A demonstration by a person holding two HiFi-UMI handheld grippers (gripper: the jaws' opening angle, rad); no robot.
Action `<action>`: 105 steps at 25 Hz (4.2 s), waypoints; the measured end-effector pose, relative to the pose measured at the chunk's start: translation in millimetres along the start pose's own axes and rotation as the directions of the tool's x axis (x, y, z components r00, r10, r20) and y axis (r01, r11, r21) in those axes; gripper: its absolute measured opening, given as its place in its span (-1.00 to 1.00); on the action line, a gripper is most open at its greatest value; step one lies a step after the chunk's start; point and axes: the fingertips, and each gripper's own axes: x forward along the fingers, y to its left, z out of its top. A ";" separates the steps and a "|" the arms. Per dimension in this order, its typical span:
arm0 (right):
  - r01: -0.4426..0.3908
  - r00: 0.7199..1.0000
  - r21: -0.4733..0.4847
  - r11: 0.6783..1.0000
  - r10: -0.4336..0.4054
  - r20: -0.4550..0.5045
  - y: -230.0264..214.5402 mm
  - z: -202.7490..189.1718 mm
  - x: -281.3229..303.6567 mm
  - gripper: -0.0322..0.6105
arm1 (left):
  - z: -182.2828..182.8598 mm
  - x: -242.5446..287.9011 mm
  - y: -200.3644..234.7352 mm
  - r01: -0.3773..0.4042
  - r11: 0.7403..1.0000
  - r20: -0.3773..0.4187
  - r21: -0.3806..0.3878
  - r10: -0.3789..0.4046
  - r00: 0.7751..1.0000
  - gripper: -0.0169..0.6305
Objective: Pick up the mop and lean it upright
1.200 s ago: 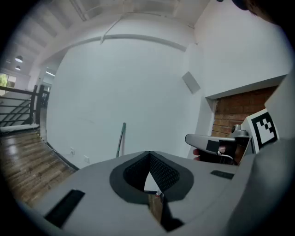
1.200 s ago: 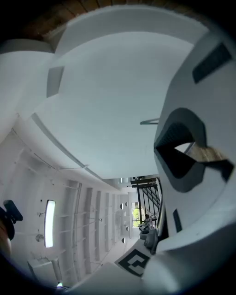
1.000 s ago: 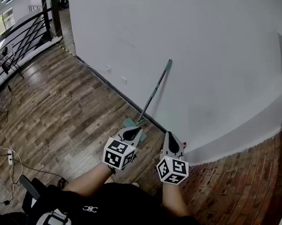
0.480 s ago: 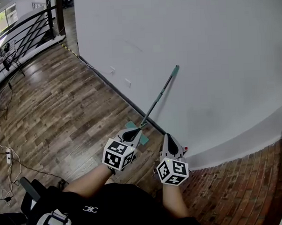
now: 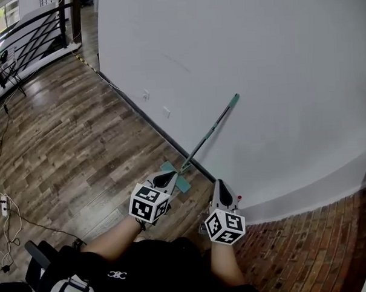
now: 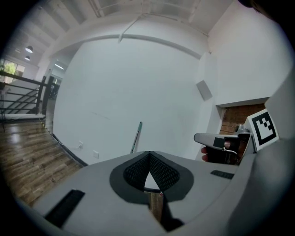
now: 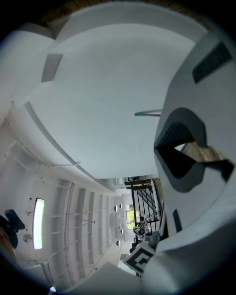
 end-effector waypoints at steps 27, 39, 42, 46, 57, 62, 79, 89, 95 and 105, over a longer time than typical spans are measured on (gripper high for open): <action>0.011 0.999 0.111 0.994 -0.007 -0.037 -192.9 38.6 217.2 -0.86 | 90.7 251.8 21.9 -0.013 0.997 -0.071 0.082 0.019 0.997 -0.96; 0.019 0.996 0.110 0.994 -0.009 -0.093 -215.0 28.5 319.0 -0.85 | 98.7 328.3 65.2 -0.008 0.998 -0.119 0.070 0.017 0.993 -0.96; 0.075 0.993 0.107 0.991 -0.065 -0.095 -217.6 25.9 340.5 -0.85 | 103.5 347.5 79.7 0.051 0.996 -0.135 0.078 -0.040 0.990 -0.96; 0.193 0.979 0.104 0.976 -0.184 -0.087 -226.1 25.0 373.0 -0.58 | 112.1 368.2 103.4 0.153 0.982 -0.167 0.109 -0.133 0.977 -0.96; 0.449 0.887 0.110 0.887 -0.426 -0.180 -259.9 22.3 464.6 -0.41 | 155.3 393.7 154.7 0.303 0.944 -0.193 0.133 -0.276 0.942 -0.96; 0.480 0.861 0.069 0.874 -0.455 -0.229 -269.0 15.3 483.7 -0.33 | 157.0 389.6 160.2 0.309 0.945 -0.193 0.109 -0.285 0.939 -0.96; 0.448 0.874 -0.008 0.894 -0.439 -0.208 -253.1 7.4 479.7 -0.59 | 150.2 378.2 184.7 0.216 0.974 -0.168 0.068 -0.202 0.965 -0.96; 0.283 0.943 0.022 0.959 -0.274 -0.189 -198.4 -2.0 425.2 -0.59 | 132.1 382.0 179.5 0.211 0.975 -0.192 0.065 -0.195 0.962 -0.96; 0.224 0.959 0.037 0.974 -0.213 -0.186 -169.8 -6.1 394.9 -0.59 | 126.1 383.5 163.3 0.230 0.971 -0.206 0.066 -0.212 0.955 -0.96; 0.193 0.965 0.035 0.981 -0.183 -0.188 -158.3 -8.2 376.2 -0.60 | 122.8 383.4 152.6 0.244 0.967 -0.216 0.075 -0.223 0.951 -0.96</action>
